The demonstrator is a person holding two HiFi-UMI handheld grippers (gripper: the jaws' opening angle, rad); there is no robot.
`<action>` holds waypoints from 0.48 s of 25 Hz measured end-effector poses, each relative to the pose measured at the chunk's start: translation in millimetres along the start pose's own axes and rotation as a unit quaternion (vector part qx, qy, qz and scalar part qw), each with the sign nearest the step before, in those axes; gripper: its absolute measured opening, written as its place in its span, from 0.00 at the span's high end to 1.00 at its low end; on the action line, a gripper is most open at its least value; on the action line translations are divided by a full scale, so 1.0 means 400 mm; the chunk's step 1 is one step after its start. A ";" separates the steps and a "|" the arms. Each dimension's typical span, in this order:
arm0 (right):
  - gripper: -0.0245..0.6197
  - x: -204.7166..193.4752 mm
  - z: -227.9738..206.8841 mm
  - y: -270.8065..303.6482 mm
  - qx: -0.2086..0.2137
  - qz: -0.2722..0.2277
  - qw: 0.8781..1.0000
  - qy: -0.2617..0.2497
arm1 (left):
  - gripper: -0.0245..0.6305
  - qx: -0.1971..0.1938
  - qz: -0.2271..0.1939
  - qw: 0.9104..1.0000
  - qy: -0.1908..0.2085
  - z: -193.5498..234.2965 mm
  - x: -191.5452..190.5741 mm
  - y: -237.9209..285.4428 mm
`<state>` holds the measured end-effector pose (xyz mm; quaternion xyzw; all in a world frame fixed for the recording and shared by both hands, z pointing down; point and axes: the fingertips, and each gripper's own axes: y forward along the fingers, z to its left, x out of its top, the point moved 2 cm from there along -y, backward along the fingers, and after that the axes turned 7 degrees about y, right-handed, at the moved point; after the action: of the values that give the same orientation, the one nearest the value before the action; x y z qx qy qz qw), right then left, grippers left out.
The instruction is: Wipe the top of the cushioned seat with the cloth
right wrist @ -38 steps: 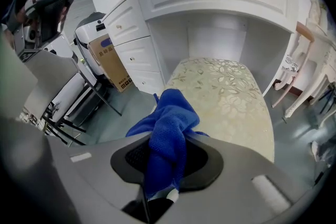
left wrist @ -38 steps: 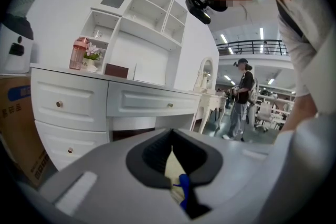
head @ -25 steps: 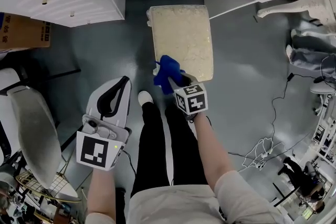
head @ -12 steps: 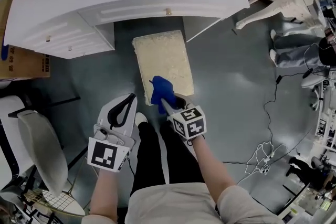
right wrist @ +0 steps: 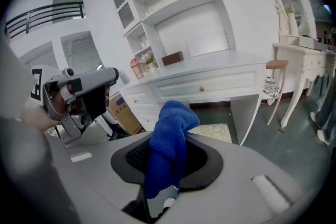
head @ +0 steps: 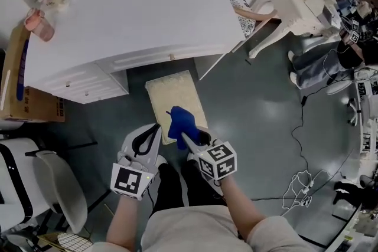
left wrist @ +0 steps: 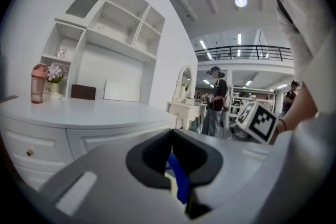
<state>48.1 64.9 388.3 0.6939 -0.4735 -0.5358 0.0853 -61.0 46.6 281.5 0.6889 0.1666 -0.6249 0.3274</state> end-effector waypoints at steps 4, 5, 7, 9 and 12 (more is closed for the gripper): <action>0.80 0.095 0.043 -0.072 0.008 -0.035 0.999 -0.009 | 0.96 -0.003 -0.018 1.000 0.010 0.001 0.080 -0.005; 0.79 0.118 0.053 -0.089 0.010 -0.044 0.999 -0.013 | 0.96 -0.002 -0.018 1.000 0.012 -0.001 0.093 -0.007; 0.79 0.160 0.072 -0.127 0.015 -0.061 0.998 -0.024 | 0.96 0.000 -0.020 1.000 0.012 -0.006 0.119 -0.014; 0.79 0.199 0.092 -0.165 0.019 -0.078 0.996 -0.036 | 0.96 0.000 -0.023 1.000 0.013 -0.013 0.144 -0.021; 0.79 0.255 0.123 -0.219 0.025 -0.102 0.993 -0.056 | 0.96 -0.006 -0.027 0.999 0.018 -0.025 0.181 -0.028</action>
<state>54.8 54.9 245.5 0.7090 -0.4181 -0.5677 -0.0140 -48.8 48.5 208.8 0.6936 0.1946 -0.6198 0.3112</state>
